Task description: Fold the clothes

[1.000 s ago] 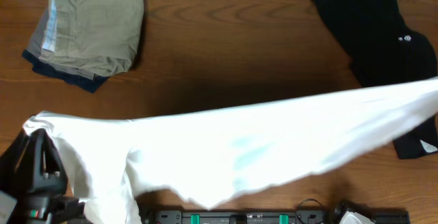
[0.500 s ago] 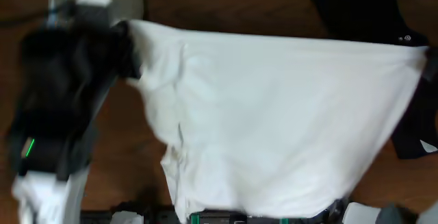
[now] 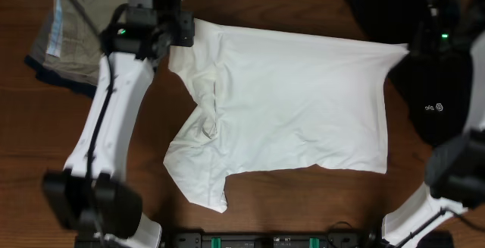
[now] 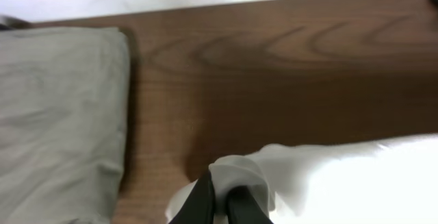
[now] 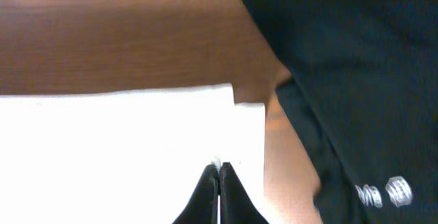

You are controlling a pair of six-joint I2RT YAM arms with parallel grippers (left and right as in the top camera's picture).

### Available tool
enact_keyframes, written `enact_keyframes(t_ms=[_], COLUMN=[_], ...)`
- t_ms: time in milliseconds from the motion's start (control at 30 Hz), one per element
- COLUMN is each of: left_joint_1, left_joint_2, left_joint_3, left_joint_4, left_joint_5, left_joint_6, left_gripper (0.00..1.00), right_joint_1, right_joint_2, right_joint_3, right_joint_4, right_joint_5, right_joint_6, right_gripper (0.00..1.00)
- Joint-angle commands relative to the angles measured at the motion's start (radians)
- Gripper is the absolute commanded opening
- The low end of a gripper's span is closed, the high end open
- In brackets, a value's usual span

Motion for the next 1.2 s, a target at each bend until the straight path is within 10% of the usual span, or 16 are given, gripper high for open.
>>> enact_keyframes(t_ms=[0, 833, 1167], left_joint_1=[0.005, 0.005, 0.035], left_joint_2=[0.068, 0.550, 0.548], left_joint_3=[0.003, 0.003, 0.003], left_joint_4=[0.052, 0.843, 0.804], left_joint_5=[-0.015, -0.015, -0.015], left_joint_6=[-0.008, -0.008, 0.006], left_gripper=[0.06, 0.07, 0.86], right_joint_1=[0.031, 0.157, 0.150], right_joint_2=[0.074, 0.463, 0.481], right_joint_3=[-0.007, -0.007, -0.004], right_joint_4=[0.070, 0.755, 0.772], right_joint_5=[0.002, 0.045, 0.044], right_joint_6=[0.016, 0.153, 0.157], right_gripper=[0.01, 0.01, 0.01])
